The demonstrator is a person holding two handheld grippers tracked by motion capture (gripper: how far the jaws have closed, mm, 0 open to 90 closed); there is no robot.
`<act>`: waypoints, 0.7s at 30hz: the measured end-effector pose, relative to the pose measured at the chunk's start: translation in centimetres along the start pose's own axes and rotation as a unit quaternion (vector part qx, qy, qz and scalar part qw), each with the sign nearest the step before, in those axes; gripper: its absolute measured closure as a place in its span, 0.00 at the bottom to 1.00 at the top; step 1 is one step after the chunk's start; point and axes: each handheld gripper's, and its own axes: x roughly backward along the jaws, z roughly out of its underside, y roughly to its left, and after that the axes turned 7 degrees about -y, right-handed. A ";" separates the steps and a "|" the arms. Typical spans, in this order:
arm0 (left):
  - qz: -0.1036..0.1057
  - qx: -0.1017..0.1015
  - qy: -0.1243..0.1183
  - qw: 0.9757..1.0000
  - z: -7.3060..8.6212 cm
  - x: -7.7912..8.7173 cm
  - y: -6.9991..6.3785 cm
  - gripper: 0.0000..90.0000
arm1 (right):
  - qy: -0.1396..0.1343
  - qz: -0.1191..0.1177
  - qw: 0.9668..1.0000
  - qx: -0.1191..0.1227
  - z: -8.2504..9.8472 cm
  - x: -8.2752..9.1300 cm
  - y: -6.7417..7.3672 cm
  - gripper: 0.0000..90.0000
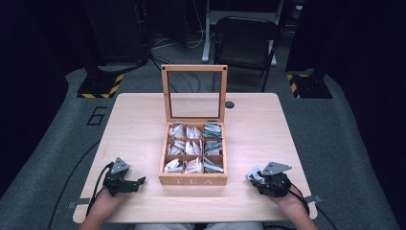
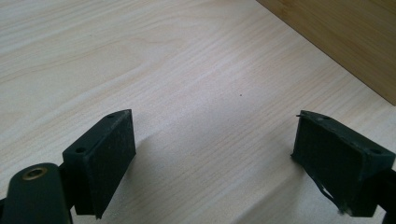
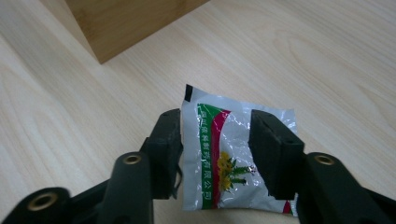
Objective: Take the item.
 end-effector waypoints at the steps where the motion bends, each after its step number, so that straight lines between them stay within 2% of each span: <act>1: -0.003 0.000 -0.003 1.000 0.0 -0.1 0.0 0.14 | -0.005 -0.001 1.000 -0.005 0.0 0.1 0.0 0.54; 3: -0.004 -0.001 -0.002 1.000 -0.1 -0.1 0.1 0.14 | -0.014 -0.001 1.000 -0.022 0.1 0.5 0.1 0.51; 6: -0.007 0.000 -0.007 1.000 0.0 -0.1 0.0 0.14 | -0.021 0.004 0.999 -0.031 0.3 1.1 -0.1 0.47; 11: -0.001 -0.004 0.001 1.000 0.0 0.0 0.0 0.14 | -0.032 0.006 0.999 -0.042 0.1 1.5 -0.4 0.47; 15: -0.002 -0.006 0.000 1.000 0.0 0.1 0.1 0.14 | -0.047 0.002 0.997 -0.067 -0.3 1.8 -0.9 0.46; 21: -0.001 -0.001 0.000 1.000 0.0 0.1 0.0 0.14 | -0.050 -0.003 0.997 -0.065 -0.6 1.9 -0.6 0.45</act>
